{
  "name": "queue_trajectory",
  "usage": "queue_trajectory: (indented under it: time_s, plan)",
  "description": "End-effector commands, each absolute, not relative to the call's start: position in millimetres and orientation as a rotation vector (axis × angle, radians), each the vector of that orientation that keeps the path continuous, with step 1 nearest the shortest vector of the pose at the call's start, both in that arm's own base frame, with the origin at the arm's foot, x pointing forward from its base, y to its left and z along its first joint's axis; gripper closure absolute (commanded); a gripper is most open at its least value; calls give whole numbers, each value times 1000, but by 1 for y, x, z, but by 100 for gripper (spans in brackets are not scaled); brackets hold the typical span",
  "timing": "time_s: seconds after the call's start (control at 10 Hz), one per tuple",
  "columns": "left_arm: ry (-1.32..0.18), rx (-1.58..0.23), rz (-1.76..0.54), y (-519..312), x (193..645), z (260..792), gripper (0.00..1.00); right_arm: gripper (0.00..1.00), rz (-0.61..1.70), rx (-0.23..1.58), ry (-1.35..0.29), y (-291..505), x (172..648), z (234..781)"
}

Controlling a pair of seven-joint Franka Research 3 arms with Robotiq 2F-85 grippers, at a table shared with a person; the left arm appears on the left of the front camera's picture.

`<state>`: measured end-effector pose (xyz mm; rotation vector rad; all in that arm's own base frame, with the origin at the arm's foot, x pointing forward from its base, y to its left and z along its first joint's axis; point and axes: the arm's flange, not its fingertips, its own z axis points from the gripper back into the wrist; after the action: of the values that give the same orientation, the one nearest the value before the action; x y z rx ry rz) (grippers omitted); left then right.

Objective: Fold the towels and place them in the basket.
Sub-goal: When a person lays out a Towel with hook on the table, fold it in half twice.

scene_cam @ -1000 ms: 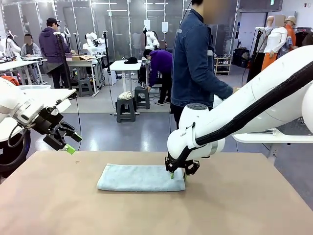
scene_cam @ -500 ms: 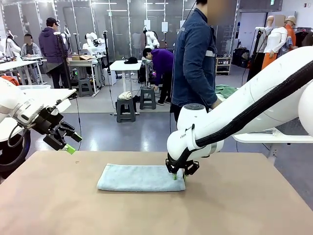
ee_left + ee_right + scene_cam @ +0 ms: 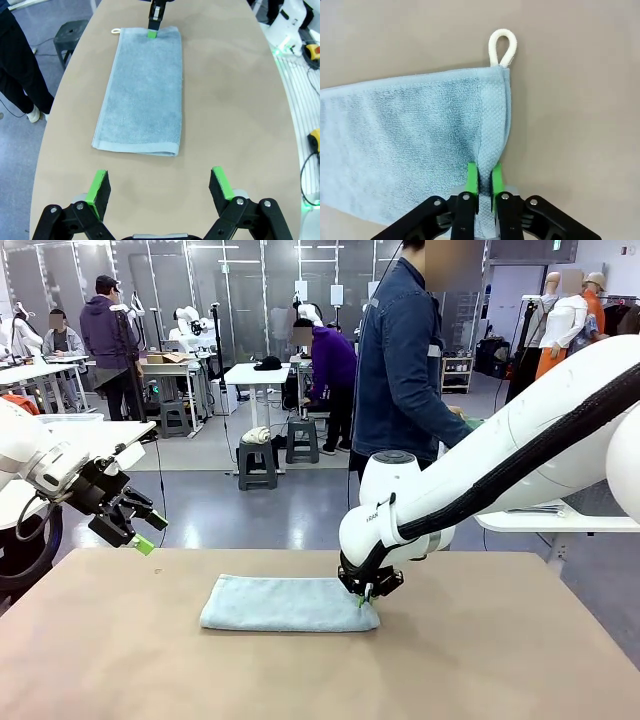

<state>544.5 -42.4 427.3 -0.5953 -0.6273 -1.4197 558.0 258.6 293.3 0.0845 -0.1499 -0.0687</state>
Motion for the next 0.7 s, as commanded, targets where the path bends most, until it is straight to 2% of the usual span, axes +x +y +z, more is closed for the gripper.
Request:
queue_trajectory:
  time_s: [0.0,0.1,0.6]
  plan:
    - [-630,-585,-1413,-43,543,429,0,91,-101,43,-143,261,561,284]
    - [-630,-585,-1413,-43,543,429,0,100,-98,42,-140,259,561,285]
    - [-630,-585,-1413,-43,543,429,0,100,-39,48,-134,200,553,313]
